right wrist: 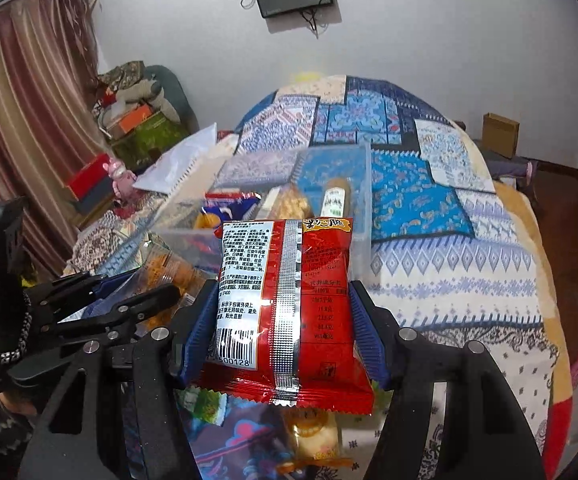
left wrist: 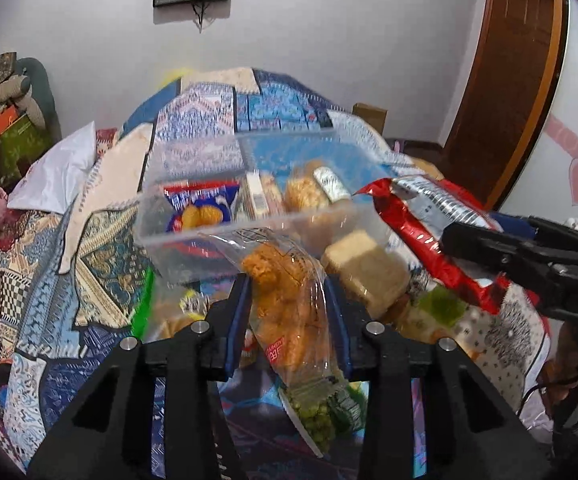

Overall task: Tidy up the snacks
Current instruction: 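Drop the orange snack bag into the box with left tool while right tool drops the red bag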

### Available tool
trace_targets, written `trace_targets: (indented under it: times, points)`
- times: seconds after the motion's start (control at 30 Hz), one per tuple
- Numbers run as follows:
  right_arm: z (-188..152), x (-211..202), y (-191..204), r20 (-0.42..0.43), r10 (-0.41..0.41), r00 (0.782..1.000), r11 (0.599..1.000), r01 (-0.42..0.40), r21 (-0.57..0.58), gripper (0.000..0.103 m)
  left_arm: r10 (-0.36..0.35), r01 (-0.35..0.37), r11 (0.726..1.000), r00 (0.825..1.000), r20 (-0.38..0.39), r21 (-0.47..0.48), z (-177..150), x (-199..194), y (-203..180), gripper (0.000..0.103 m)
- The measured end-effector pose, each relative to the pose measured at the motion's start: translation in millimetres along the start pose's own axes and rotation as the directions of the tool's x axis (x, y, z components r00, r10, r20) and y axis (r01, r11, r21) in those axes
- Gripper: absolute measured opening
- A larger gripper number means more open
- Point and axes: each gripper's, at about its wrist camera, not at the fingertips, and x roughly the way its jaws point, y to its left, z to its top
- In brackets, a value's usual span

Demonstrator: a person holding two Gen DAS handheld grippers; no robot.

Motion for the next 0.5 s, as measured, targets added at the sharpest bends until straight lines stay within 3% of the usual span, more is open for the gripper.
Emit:
trace_targets:
  times: [0.5]
  points:
    - [50,20,-1,0.085,-0.018,0.996,1.0,0.019,-0.004,0.06,-0.007,0.012,0.999,0.994,0.112,-0.042,64,6,22,0.037]
